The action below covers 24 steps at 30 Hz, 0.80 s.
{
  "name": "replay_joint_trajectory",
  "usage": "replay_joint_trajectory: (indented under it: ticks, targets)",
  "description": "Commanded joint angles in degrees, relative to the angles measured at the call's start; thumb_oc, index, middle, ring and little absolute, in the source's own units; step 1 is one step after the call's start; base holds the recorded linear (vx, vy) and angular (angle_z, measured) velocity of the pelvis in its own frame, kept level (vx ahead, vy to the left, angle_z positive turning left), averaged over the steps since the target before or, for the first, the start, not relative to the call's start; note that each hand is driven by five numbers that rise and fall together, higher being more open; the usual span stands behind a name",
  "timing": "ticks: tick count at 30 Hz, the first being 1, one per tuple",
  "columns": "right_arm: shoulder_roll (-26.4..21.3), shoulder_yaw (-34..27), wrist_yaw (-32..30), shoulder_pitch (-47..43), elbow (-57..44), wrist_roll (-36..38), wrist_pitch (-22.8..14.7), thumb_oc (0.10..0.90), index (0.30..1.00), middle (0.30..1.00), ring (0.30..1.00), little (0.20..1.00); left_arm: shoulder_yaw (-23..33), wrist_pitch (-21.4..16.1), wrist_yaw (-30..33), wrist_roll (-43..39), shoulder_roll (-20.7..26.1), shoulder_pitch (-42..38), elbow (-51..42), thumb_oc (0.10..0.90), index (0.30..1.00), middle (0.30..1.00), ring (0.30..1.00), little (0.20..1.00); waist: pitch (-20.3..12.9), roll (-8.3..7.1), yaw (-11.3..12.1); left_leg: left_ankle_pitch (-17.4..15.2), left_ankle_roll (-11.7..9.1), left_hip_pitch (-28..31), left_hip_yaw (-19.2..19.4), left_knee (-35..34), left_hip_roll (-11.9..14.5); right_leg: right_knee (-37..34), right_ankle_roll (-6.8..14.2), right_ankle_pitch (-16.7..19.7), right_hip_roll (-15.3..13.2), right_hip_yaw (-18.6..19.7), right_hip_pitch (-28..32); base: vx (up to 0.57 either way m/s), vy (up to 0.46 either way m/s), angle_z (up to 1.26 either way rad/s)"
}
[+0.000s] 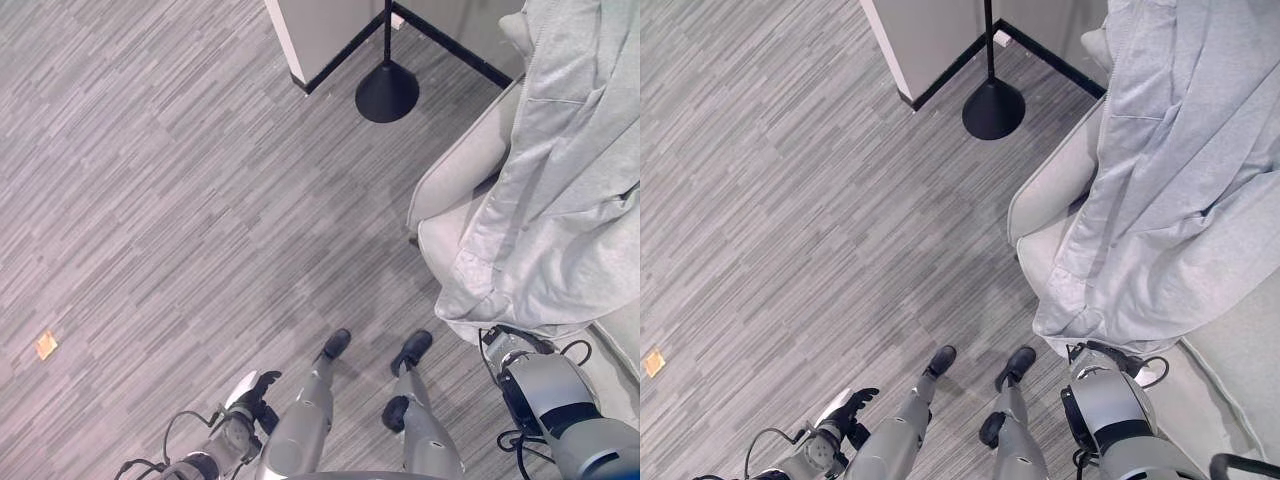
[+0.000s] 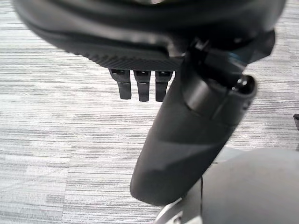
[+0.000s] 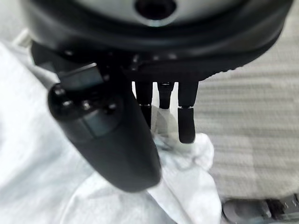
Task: Hang the clothes on the sofa on the clothes rack.
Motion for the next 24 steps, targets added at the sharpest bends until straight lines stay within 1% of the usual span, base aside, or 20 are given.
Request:
replay_joint_trajectory:
  ticks: [1, 2, 3, 4, 5, 6, 7, 8, 11, 12, 13, 16, 17, 18, 19, 20, 22, 23, 24]
  targets:
    - [7.88, -3.47, 15.87, -3.36, -15.65, 0.39, -4.59, 0.4, 0.3, 0.3, 0.3, 0.3, -1.85, -2.03, 0.91, -0.28, 0.49, -5.31, 0.63, 0.8, 0.9, 0.9, 0.9, 0.9, 4.69, -3.11, 2.09, 5.03, -0.88, 6.86, 2.77, -10.32, 1.88, -0.48, 2.33, -4.68, -1.92, 4.42, 13.54, -0.01, 0.031, -0.13]
    - [8.39, -3.02, 16.25, -1.85, -17.46, -0.37, -4.99, 0.4, 0.3, 0.3, 0.3, 0.3, -1.25, -2.04, 0.99, -0.22, 0.69, -5.26, 0.82, 0.8, 0.9, 0.9, 0.9, 0.9, 4.84, -3.45, 1.52, 4.95, -0.87, 7.29, 3.07, -10.32, 2.13, -0.48, 2.36, -4.54, -1.85, 4.77, 13.79, -0.01, 0.023, -0.22]
    - [8.49, -2.97, 16.1, -1.62, -17.71, -0.45, -5.0, 0.4, 0.3, 0.3, 0.3, 0.3, -1.22, -2.05, 0.99, -0.2, 0.72, -5.13, 0.81, 0.8, 0.9, 0.9, 0.9, 0.9, 4.87, -3.49, 1.53, 4.92, -0.85, 7.44, 3.16, -10.32, 2.13, -0.48, 2.37, -4.55, -1.86, 4.86, 13.9, -0.01, 0.02, -0.29]
    - [9.68, -1.12, 16.89, 1.47, -22.92, -2.39, -5.68, 0.4, 0.3, 0.3, 0.3, 0.3, 0.44, -1.93, 1.32, -0.55, 0.89, -4.72, 1.42, 0.8, 0.9, 0.9, 0.9, 0.9, 5.06, -4.19, 0.43, 4.77, -0.77, 8.37, 3.84, -10.32, 2.56, -0.48, 2.37, -4.26, -1.76, 5.61, 14.33, -0.02, 0.013, -0.4]
    - [10.25, 0.17, 17.27, 3.33, -26.83, -3.96, -6.05, 0.4, 0.3, 0.3, 0.3, 0.3, 1.31, -1.92, 1.34, -0.59, 1.06, -4.23, 1.58, 0.8, 0.9, 0.9, 0.9, 0.9, 5.14, -4.63, -0.21, 4.62, -0.66, 9.07, 4.35, -10.32, 2.8, -0.48, 2.36, -4.13, -1.73, 6.14, 14.72, -0.02, 0.013, -0.42]
    - [10.31, 0.26, 17.08, 3.57, -27.11, -4.05, -6.01, 0.4, 0.3, 0.3, 0.3, 0.3, 1.35, -1.93, 1.34, -0.57, 1.07, -4.1, 1.57, 0.8, 0.9, 0.9, 0.9, 0.9, 5.14, -4.64, -0.22, 4.6, -0.64, 9.19, 4.41, -10.32, 2.8, -0.48, 2.37, -4.14, -1.73, 6.21, 14.81, -0.02, 0.003, -0.49]
    - [10.53, 2.64, 17.83, 7.42, -37.18, -6.53, -6.75, 0.4, 0.3, 0.3, 0.3, 0.3, 3.14, -1.73, 1.5, -0.37, 1.62, -2.87, 0.92, 0.8, 0.9, 0.9, 0.9, 0.9, 5.03, -5.49, -1.25, 4.24, -0.42, 10.7, 5.25, -10.32, 3.41, -0.48, 2.33, -4.05, -1.59, 7.01, 15.72, -0.01, 0.001, -0.44]
    - [10.53, 2.64, 17.81, 7.45, -37.22, -6.55, -6.74, 0.4, 0.3, 0.3, 0.3, 0.3, 3.14, -1.73, 1.5, -0.37, 1.62, -2.85, 0.92, 0.8, 0.9, 0.9, 0.9, 0.9, 5.03, -5.48, -1.25, 4.24, -0.41, 10.72, 5.26, -10.32, 3.42, -0.48, 2.33, -4.05, -1.59, 7.02, 15.73, 0.0, 0.008, -0.42]
    - [9.35, 4.65, 19.5, 11.94, -50.38, -8.98, -7.73, 0.4, 0.3, 0.3, 0.3, 0.3, 4.52, -1.58, 0.99, 1.0, 2.48, 0.04, -1.03, 0.8, 0.9, 0.9, 0.9, 0.9, 4.26, -6.6, -2.33, 3.4, 0.21, 13.4, 6.58, -10.32, 4.18, -0.48, 2.25, -3.99, -1.35, 8.14, 17.41, 0.01, 0.008, -0.09]
    - [8.76, 5.48, 21.27, 13.66, -57.15, -9.49, -8.18, 0.4, 0.3, 0.3, 0.3, 0.3, 5.26, -1.6, 0.43, 2.09, 3.19, 2.02, -3.14, 0.8, 0.9, 0.9, 0.9, 0.9, 3.26, -7.28, -2.85, 3.33, 0.78, 15.34, 7.47, -10.32, 4.35, -0.48, 2.24, -3.95, -1.54, 8.84, 18.82, 0.05, 0.014, -0.04]
    - [8.3, 6.09, 22.28, 14.27, -60.09, -9.34, -8.49, 0.4, 0.3, 0.3, 0.3, 0.3, 5.99, -1.61, 0.16, 2.26, 3.76, 2.8, -4.63, 0.8, 0.9, 0.9, 0.9, 0.9, 2.61, -7.4, -2.68, 2.77, 0.82, 16.45, 7.91, -10.32, 4.78, -0.48, 2.09, -4.26, -1.3, 9.12, 19.63, 0.06, 0.018, -0.19]
    - [5.95, 8.19, 25.37, 15.17, -69.61, -10.23, -8.54, 0.4, 0.3, 0.3, 0.3, 0.3, 9.01, -1.77, -0.56, 1.62, 6.21, 5.72, -9.39, 0.8, 0.9, 0.9, 0.9, 0.9, 0.66, -7.79, -2.61, 2.2, 1.37, 19.19, 8.81, -10.32, 4.95, -0.48, 1.88, -4.64, -1.25, 10.03, 21.84, 0.04, 0.013, -0.21]
    - [5.93, 8.19, 25.33, 15.23, -69.72, -10.25, -8.5, 0.4, 0.3, 0.3, 0.3, 0.3, 9.02, -1.71, -0.59, 1.62, 6.25, 5.76, -9.49, 0.8, 0.9, 0.9, 0.9, 0.9, 0.64, -7.88, -2.75, 2.53, 1.45, 19.01, 8.72, -10.32, 4.7, -0.48, 1.96, -4.44, -1.48, 9.96, 21.71, 0.06, 0.019, -0.09]
    - [3.73, 9.72, 27.04, 15.32, -75.74, -12.33, -8.07, 0.4, 0.3, 0.3, 0.3, 0.3, 10.97, -1.81, -1.18, 1.31, 7.26, 6.95, -11.26, 0.8, 0.9, 0.9, 0.9, 0.9, -0.9, -8.1, -2.88, 2.14, 1.63, 20.73, 9.29, -10.32, 4.9, -0.48, 1.78, -4.8, -1.44, 10.4, 23.22, 0.04, 0.028, -0.14]
    - [2.8, 10.42, 27.67, 14.95, -78.58, -12.72, -7.93, 0.4, 0.3, 0.3, 0.3, 0.3, 11.72, -1.9, -1.2, 1.12, 7.66, 7.22, -12.09, 0.8, 0.9, 0.9, 0.9, 0.9, -1.73, -8.16, -2.93, 1.99, 1.7, 21.59, 9.4, -10.32, 5.05, -0.48, 1.67, -5.04, -1.43, 10.57, 24.01, 0.09, 0.022, -0.14]
    - [2.3, 10.72, 27.98, 14.85, -80.32, -12.9, -7.71, 0.4, 0.3, 0.3, 0.3, 0.3, 12.18, -1.8, -1.47, 1.12, 7.89, 7.61, -12.58, 0.8, 0.9, 0.9, 0.9, 0.9, -2.55, -8.09, -2.82, 1.44, 1.66, 22.52, 9.72, -10.32, 5.31, -0.48, 1.5, -5.5, -1.19, 10.84, 24.87, 0.04, 0.033, -0.18]
    - [1.81, 11.09, 28.24, 13.89, -82.82, -12.56, -7.38, 0.4, 0.3, 0.3, 0.3, 0.3, 13.08, -1.93, -1.67, 0.94, 8.56, 8.35, -14.91, 0.8, 0.9, 0.9, 0.9, 0.9, -4.19, -8.19, -2.92, 1.56, 1.87, 23.34, 9.61, -10.32, 5.09, -0.48, 1.46, -5.67, -1.47, 10.96, 25.76, 0.03, 0.033, -0.16]
    - [1.82, 11.12, 28.22, 13.92, -82.88, -12.55, -7.34, 0.4, 0.3, 0.3, 0.3, 0.3, 13.14, -1.85, -1.71, 0.93, 8.62, 8.46, -15.06, 0.8, 0.9, 0.9, 0.9, 0.9, -4.11, -8.18, -2.93, 1.51, 1.87, 23.48, 9.64, -10.32, 5.11, -0.48, 1.45, -5.7, -1.45, 10.99, 25.88, 0.04, 0.036, -0.11]
    - [1.51, 10.94, 27.99, 12.13, -85.25, -11.7, -7.4, 0.4, 0.3, 0.3, 0.3, 0.3, 14.46, -1.86, -2.07, -0.48, 9.11, 9.31, -18.03, 0.8, 0.9, 0.9, 0.9, 0.9, -5.36, -8.05, -2.78, 1.19, 1.89, 24.79, 10.06, -10.32, 5.18, -0.48, 1.31, -6.01, -1.33, 11.36, 27.06, 0.02, 0.025, -0.07]
